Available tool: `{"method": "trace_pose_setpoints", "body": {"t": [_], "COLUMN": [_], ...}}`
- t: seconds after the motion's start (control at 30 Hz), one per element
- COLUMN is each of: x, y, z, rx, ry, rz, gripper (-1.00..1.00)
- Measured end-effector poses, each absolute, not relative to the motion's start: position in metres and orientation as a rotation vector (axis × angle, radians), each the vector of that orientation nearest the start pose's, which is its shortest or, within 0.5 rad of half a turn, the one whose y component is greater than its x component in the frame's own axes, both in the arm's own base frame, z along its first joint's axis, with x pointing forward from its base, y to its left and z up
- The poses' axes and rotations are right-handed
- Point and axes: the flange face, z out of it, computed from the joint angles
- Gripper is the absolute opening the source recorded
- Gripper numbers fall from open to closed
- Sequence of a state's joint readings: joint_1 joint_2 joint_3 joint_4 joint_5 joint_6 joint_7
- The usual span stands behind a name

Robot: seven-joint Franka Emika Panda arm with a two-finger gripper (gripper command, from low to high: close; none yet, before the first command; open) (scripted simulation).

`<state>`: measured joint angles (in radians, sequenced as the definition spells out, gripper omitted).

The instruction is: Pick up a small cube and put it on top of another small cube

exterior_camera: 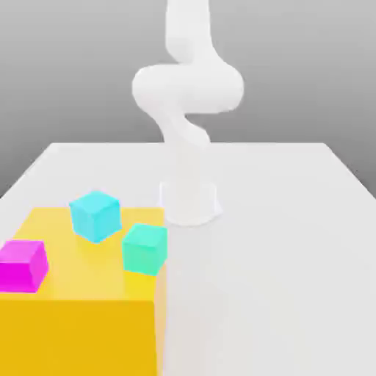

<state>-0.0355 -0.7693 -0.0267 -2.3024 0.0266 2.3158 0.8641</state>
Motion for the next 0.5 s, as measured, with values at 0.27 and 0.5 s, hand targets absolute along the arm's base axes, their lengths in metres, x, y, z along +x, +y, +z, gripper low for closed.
{"method": "trace_pose_setpoints", "body": {"t": [0.27,0.5], "x": [0.405,0.388], "y": [-0.131,-0.218], "z": [0.573,0.434], "rx": [-1.955,-1.465], "ry": [1.905,2.461], "rz": [-0.699,-0.458], "gripper": [0.0,0.0]}}
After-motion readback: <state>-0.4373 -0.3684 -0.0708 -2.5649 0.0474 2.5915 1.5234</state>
